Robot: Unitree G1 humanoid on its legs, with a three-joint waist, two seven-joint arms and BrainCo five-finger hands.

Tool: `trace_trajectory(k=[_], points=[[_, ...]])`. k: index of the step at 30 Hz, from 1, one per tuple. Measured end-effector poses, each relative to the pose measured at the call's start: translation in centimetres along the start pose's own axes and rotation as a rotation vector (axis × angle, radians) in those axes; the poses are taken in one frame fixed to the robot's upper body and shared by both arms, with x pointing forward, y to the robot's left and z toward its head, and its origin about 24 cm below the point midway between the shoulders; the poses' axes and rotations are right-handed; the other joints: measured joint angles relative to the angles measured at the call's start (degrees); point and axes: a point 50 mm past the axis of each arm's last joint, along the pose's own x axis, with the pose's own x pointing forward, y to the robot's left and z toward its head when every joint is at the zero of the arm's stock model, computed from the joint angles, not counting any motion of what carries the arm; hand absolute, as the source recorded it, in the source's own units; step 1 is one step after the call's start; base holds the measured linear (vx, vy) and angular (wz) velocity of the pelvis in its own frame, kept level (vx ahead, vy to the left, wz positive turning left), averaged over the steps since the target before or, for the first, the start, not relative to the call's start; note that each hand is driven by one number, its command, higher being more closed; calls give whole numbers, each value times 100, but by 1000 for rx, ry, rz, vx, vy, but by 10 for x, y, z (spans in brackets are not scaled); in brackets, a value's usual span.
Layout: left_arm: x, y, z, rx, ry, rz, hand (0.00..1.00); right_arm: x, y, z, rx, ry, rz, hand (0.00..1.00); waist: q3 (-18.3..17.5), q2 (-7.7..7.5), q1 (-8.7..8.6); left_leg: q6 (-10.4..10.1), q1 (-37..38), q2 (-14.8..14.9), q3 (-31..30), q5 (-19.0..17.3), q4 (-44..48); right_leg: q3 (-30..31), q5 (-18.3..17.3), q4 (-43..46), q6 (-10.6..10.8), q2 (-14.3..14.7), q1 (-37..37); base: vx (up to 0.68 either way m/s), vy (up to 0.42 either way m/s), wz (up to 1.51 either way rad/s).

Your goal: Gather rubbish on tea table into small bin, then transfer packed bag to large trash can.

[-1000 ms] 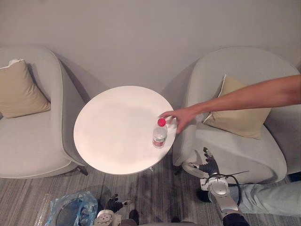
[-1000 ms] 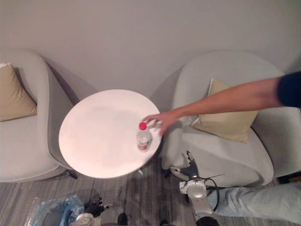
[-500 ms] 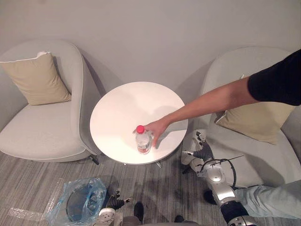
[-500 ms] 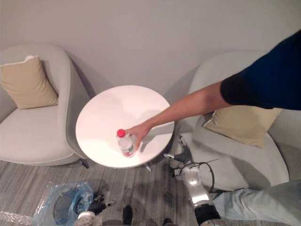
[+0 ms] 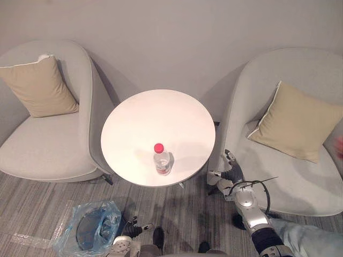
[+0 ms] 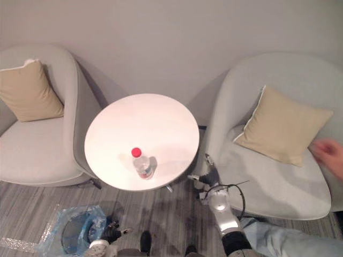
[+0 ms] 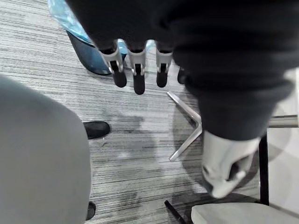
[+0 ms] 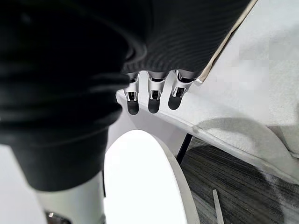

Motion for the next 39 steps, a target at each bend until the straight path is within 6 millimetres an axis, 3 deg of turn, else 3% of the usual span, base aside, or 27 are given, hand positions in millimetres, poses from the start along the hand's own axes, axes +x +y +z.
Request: trace_trajectory(k=[5, 13, 21, 33, 34, 39], points=[[0, 0, 1, 8, -5, -2, 0, 1, 5, 4, -86, -33, 63, 0, 50, 8, 1, 0, -5, 0, -19, 1, -2, -4, -1, 44, 0, -4, -22, -41, 3, 1], [1, -1, 9, 14, -47, -6, 0, 16, 15, 36, -179, -177, 148, 0, 228, 46, 33, -7, -274, -15, -274, 94, 1, -236, -2, 63, -1, -2, -184, -22, -5, 15], [3, -3, 22, 23, -101, -11, 0, 31, 27, 72, -259, -309, 187, 0, 436, 73, 211, 0, -472, -66, -622, 167, 3, -487, -1, 69, -3, -12, -196, 3, -1, 25], [4, -3, 37, -17, -160, 3, 0, 39, 44, 104, -232, -398, 186, 0, 771, 118, 440, 1, -651, -126, -949, 287, 2, -789, -3, 83, -3, -38, -217, -32, 3, 15], [4, -3, 38, -18, -160, 5, 0, 38, 47, 107, -220, -404, 189, 100, 773, 119, 440, 0, -661, -130, -967, 291, 2, -802, -3, 83, -2, -40, -221, -21, 1, 7], [5, -5, 42, -27, -172, 6, 0, 42, 47, 118, -205, -436, 163, 100, 883, 182, 471, -10, -748, -148, -1115, 350, 3, -951, -5, 90, -1, -42, -240, -29, 0, 15]])
